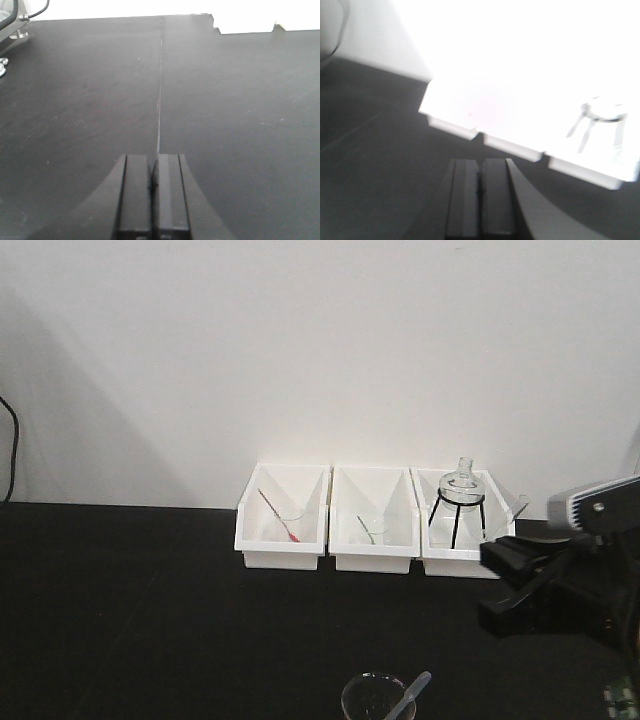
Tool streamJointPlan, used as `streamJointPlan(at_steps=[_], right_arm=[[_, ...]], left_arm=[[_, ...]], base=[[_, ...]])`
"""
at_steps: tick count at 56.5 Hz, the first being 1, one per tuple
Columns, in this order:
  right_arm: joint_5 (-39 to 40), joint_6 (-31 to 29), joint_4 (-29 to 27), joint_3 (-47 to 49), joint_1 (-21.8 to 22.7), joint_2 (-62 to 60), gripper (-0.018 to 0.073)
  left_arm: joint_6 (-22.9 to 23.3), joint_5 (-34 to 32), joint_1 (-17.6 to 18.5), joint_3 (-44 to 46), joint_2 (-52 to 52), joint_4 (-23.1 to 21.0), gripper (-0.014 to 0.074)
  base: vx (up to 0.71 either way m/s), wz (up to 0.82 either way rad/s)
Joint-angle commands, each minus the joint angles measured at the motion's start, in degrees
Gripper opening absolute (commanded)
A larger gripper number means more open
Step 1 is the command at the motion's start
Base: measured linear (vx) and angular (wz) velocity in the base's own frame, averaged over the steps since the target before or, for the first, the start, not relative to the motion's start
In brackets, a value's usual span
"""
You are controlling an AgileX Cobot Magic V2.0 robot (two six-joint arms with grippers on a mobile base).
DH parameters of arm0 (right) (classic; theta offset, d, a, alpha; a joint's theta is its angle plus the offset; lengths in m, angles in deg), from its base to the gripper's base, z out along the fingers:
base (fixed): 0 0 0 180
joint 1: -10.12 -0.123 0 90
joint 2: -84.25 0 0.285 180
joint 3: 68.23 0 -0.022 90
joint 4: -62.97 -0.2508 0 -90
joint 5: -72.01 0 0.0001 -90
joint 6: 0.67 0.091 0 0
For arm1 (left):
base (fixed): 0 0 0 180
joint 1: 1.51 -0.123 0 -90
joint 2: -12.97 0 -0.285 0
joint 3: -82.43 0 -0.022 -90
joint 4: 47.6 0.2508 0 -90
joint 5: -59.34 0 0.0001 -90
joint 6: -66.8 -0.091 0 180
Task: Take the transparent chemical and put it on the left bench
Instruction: 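Open the right gripper and withdraw it from the beaker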
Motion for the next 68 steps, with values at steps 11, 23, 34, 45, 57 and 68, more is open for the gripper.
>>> streamJointPlan(at_steps=[11, 23, 34, 45, 57, 68], right_arm=[[-2.1, 0.3, -1.0, -9.5, 0.2, -14.4, -0.0008], [-2.2, -2.0, -0.6, -16.8, 0.2, -22.6, -0.0007], [-2.3, -2.0, -0.6, -20.3, 0.2, -28.2, -0.0007], [-2.0, -2.0, -0.6, -20.7, 0.2, -29.6, -0.0007], [-2.0, -2.0, -0.6, -20.7, 0.2, -29.6, -0.0007], [-3.6, -5.1, -5.5, -20.7, 0.2, -28.6, -0.0007]], left_arm=[[0.4, -4.5, 0.1, -0.9, 1.1, 0.0, -0.0004], [0.4, -4.5, 0.1, -0.9, 1.1, 0.0, -0.0004], [0.4, -4.5, 0.1, -0.9, 1.1, 0.0, -0.0004], [0.4, -4.5, 0.1, -0.9, 1.1, 0.0, -0.0004], [0.4, -4.5, 0.1, -0.9, 1.1, 0.0, -0.0004], [0.4, -4.5, 0.1, -0.9, 1.1, 0.0, -0.0004]], base=[[0.0, 0.0], [0.0, 0.0], [0.0, 0.0], [0.0, 0.0], [0.0, 0.0], [0.0, 0.0]])
